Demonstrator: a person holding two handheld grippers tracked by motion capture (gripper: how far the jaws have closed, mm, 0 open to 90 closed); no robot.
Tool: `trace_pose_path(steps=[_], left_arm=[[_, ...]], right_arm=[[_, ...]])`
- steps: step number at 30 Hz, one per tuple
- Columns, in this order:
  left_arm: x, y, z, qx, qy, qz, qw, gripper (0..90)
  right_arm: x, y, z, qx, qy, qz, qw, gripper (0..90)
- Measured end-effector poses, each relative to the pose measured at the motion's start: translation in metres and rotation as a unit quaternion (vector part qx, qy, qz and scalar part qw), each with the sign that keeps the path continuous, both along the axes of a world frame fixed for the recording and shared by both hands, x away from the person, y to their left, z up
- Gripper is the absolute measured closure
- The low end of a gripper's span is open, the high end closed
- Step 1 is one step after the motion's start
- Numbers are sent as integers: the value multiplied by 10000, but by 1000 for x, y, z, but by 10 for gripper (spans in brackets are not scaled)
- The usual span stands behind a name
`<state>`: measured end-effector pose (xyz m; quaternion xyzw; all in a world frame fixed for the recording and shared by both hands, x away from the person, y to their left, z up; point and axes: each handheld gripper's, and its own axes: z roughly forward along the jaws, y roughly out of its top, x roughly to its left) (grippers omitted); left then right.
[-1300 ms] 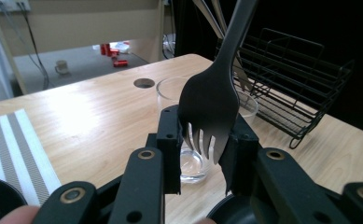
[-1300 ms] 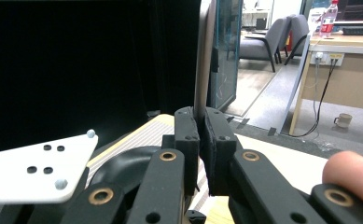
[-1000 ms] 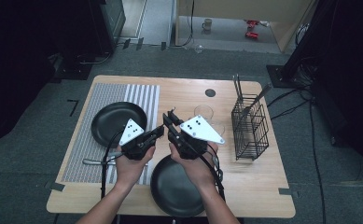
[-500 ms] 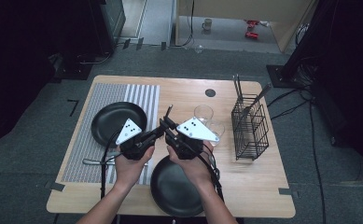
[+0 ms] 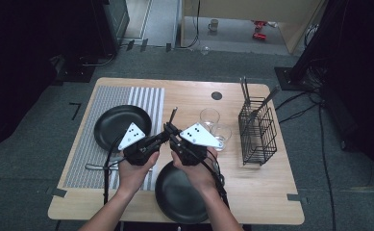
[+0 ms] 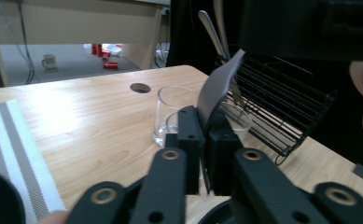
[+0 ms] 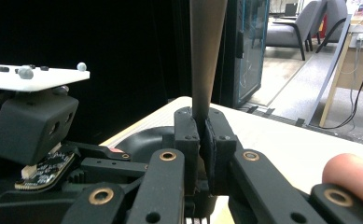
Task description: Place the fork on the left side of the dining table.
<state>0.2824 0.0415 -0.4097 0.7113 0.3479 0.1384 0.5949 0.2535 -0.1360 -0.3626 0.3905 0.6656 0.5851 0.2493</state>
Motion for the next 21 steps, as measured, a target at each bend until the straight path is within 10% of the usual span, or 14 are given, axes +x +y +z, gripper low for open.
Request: trace_pose_path(steps=[9, 21], left_arm=[[-9, 3, -5, 309, -209, -34, 9993, 640], [-13, 32, 11, 151, -435, 183, 9988, 615]], right_arm=[[1, -3, 2, 44, -9, -161, 9999, 857], [3, -6, -1, -21, 65, -219, 9997, 858]])
